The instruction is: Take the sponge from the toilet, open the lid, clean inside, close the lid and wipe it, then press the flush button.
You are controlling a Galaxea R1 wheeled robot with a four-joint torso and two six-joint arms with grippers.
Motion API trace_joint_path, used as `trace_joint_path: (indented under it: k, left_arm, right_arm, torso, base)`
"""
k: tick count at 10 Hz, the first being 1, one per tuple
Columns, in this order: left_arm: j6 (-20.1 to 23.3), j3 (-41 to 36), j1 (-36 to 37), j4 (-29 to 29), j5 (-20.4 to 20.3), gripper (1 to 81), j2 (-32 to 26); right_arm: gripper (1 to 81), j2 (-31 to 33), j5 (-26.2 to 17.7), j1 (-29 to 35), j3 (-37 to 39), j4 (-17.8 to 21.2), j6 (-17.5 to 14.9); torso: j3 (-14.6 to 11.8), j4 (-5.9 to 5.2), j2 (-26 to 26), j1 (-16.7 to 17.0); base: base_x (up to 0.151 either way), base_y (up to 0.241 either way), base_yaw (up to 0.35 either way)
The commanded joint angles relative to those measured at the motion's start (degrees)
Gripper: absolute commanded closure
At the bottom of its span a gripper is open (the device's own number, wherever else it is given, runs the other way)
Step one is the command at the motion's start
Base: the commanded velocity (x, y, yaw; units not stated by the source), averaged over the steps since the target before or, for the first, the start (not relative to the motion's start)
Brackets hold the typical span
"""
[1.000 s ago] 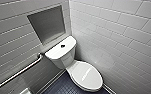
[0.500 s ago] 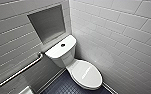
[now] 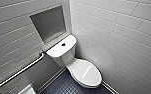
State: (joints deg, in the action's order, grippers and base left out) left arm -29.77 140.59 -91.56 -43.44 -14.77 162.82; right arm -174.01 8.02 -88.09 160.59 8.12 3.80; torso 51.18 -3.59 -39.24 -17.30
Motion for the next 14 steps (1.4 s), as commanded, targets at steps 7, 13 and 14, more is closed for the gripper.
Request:
trace_joint_path:
  k: [7, 13, 14]
  left_arm:
    - [0.24, 4.96, -2.0, -0.25, 3.26, 1.0, 2.69]
    - [-0.2, 4.34, -1.3, -0.16, 2.82, 1.0, 1.2]
    - [-0.2, 4.34, -1.3, -0.16, 2.82, 1.0, 1.29]
  right_arm:
    - [81.1, 0.21, -4.59, -3.55, -2.31, -1.79, -0.73]
    - [81.1, 17.79, -0.81, -4.78, -31.49, -2.14, -0.55]
    - [81.1, 16.92, -0.9, -4.78, -30.09, -2.23, -0.64]
  torso:
    - [-11.1, 0.0, 17.6, 11.63]
    - [-17.55, 0.0, 29.27, 17.3]
    - [-17.93, 0.0, 25.24, 16.07]
  base:
    - [0.0, 0.0, 0.0]
    - [0.0, 0.0, 0.0]
    - [0.0, 0.0, 0.0]
